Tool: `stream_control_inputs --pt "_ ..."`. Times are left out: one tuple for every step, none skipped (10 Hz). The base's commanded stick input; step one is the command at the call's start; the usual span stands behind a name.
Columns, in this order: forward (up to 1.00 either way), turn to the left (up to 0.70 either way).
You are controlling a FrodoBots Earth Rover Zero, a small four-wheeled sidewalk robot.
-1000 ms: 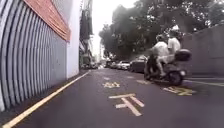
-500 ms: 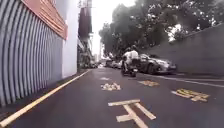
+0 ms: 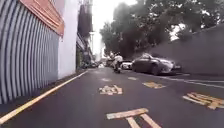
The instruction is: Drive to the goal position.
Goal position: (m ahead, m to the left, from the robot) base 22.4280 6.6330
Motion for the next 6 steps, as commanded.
stream_control_inputs --pt "0.69 0.0" --pt "0.69 0.0" --pt "0.69 0.0" --pt "0.7 0.0" --pt "0.7 0.0" --pt "0.7 0.0"
